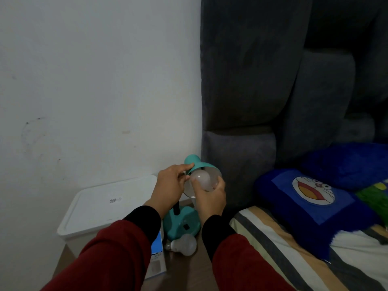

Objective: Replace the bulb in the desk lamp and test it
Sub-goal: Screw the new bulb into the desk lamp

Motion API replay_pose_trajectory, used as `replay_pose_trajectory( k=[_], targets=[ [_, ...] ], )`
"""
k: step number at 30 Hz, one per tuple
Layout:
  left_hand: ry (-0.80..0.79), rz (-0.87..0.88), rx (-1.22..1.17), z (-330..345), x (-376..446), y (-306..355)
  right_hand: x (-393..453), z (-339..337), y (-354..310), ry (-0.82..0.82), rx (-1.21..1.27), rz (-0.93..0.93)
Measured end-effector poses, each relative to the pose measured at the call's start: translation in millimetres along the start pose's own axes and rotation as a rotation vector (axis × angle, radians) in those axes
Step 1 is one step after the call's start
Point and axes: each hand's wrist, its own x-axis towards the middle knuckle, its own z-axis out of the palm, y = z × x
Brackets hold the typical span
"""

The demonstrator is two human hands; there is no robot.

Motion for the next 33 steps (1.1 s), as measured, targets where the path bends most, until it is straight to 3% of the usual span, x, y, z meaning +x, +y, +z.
replay_pose_trajectory(
  k=[33],
  targets=[
    [0.006, 0.02, 0.015, -0.9, -1.2, 0.4, 1.0, 0.9, 0.4, -0.024, -0.017, 0.12]
  ],
)
